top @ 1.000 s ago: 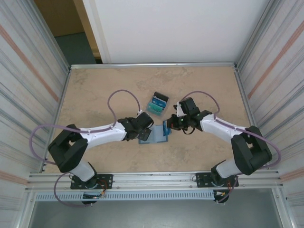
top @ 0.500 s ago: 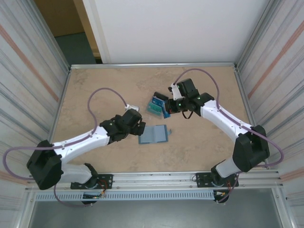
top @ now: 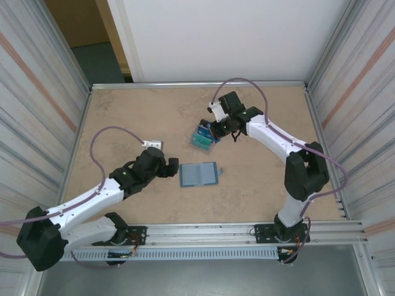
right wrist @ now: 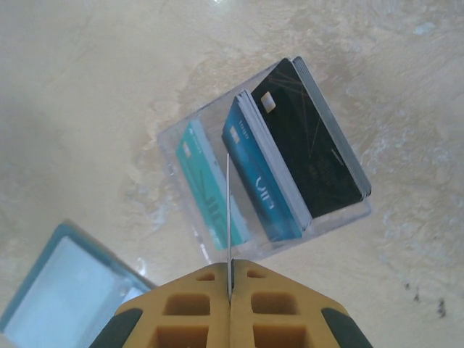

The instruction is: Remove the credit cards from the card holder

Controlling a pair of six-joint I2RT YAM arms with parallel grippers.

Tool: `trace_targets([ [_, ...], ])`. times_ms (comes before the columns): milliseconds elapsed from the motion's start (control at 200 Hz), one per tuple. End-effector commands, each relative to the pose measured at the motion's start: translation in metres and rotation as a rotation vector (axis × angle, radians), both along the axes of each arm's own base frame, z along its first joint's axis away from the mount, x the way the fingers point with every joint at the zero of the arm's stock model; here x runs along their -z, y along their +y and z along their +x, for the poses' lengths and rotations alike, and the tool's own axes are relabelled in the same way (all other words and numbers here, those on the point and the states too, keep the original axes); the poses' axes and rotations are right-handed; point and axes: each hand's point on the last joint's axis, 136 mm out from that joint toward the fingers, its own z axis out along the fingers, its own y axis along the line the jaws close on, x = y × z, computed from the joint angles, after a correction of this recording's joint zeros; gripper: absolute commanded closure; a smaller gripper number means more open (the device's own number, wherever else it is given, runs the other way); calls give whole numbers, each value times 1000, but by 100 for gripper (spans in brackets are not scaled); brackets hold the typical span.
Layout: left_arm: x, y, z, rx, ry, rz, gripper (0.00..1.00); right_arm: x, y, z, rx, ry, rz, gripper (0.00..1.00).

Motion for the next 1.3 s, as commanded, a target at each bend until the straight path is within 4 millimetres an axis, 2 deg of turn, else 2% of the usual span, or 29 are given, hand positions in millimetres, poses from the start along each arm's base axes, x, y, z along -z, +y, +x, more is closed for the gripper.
trace_targets([
  [0, -4, 3, 2, -37, -20, -42, 1, -3, 1, 17, -52, -57, -52, 100],
  [391, -3, 8, 2, -58, -37, -41, 1, 10, 17, 45, -149, -121, -144, 100],
  [707, -5, 7, 4, -55, -41, -41, 1, 21, 20, 45, -205, -115, -182, 100],
  [987, -2, 7, 6, -59, -34, -39, 1, 41, 19, 45, -224, -79, -224, 100],
  [1298, -1, 6, 6, -56, -25, -46, 1, 45, 22, 43, -232, -76, -240, 85],
])
